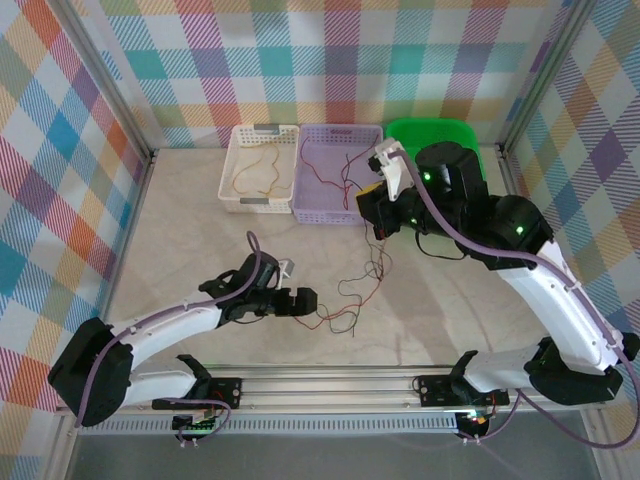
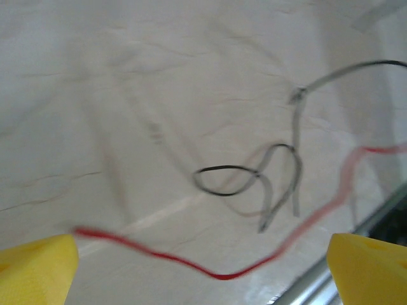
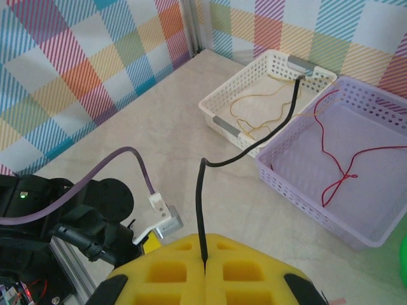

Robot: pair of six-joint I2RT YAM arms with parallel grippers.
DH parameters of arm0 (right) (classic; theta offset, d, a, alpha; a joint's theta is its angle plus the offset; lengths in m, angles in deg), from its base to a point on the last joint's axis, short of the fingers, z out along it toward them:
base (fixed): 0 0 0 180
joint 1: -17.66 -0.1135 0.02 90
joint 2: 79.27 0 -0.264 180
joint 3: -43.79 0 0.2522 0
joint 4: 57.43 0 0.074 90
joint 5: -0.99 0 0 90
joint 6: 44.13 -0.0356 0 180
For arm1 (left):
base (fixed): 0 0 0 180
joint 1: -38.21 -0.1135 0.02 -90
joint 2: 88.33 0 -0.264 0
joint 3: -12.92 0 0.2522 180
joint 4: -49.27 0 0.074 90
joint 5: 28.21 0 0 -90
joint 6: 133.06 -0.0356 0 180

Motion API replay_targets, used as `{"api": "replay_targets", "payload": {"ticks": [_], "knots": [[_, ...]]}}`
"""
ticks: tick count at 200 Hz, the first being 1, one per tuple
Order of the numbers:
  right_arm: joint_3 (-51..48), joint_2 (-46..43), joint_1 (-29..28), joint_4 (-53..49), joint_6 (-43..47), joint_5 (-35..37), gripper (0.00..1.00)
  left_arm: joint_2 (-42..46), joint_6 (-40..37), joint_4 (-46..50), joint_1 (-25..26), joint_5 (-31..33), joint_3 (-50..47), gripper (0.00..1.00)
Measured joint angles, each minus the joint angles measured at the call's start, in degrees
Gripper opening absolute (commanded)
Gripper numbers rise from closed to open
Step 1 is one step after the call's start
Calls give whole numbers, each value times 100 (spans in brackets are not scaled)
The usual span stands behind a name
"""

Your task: Untangle the cables

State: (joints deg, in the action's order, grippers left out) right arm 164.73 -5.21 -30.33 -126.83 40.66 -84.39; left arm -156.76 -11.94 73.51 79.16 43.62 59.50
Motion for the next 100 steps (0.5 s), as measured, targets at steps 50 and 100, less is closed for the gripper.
{"api": "replay_targets", "payload": {"ticks": [50,100], "knots": [[291,173,42,-107,11,-227,0,-623,-452,-326,592,-219,391,100],[431,291,42,-133,-9,-452,0,-1329,-896,-192,848,129,741,95]]}}
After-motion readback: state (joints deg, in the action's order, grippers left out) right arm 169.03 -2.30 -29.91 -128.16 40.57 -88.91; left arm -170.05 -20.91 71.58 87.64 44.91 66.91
